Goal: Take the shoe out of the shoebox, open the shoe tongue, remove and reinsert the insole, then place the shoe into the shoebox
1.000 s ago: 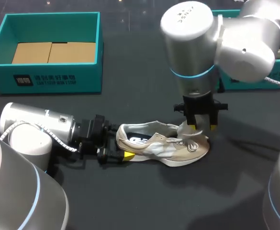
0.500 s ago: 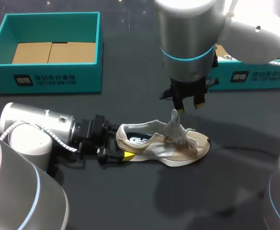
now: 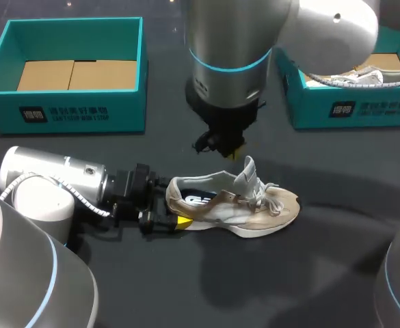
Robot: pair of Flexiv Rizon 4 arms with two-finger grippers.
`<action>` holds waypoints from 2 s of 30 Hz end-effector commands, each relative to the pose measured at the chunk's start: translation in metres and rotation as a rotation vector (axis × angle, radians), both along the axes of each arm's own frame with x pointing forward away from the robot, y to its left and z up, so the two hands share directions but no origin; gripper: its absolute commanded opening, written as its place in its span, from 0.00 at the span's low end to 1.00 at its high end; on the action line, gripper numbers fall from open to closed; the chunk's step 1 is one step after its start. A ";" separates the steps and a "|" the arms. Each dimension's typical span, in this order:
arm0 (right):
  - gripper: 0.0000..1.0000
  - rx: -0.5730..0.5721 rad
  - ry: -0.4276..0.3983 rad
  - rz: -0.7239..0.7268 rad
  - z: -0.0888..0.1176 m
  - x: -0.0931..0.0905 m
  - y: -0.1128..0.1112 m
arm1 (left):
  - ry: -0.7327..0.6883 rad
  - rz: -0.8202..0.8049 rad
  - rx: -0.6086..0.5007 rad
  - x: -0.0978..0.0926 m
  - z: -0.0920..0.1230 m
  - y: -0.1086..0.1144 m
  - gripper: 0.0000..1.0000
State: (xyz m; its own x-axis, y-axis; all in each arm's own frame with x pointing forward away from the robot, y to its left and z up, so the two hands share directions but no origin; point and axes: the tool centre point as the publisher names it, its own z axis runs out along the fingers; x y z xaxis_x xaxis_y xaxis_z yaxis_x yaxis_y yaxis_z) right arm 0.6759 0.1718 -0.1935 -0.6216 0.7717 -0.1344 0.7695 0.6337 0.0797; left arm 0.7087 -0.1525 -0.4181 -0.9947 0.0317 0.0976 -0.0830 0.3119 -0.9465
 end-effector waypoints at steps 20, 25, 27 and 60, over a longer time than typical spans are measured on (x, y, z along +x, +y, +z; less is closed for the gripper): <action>0.00 0.058 0.139 0.426 -0.052 0.001 0.030 | 0.000 0.000 0.000 0.001 -0.006 -0.001 0.00; 0.00 0.058 0.139 0.426 -0.052 0.001 0.030 | 0.000 0.000 0.000 0.001 -0.006 -0.001 0.00; 0.00 0.058 0.139 0.426 -0.052 0.001 0.030 | 0.000 0.000 0.000 0.001 -0.006 -0.001 0.00; 0.00 0.098 0.139 0.656 -0.145 0.032 0.049 | 0.000 0.000 0.000 0.001 -0.006 -0.001 0.00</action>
State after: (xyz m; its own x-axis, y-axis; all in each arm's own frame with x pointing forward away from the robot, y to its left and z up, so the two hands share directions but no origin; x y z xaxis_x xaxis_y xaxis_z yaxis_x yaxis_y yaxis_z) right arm 0.7064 0.2188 -0.3290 -0.9715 0.2354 0.0273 0.2369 0.9676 0.0868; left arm 0.7087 -0.1524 -0.4181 -0.9947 0.0318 0.0976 -0.0829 0.3119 -0.9465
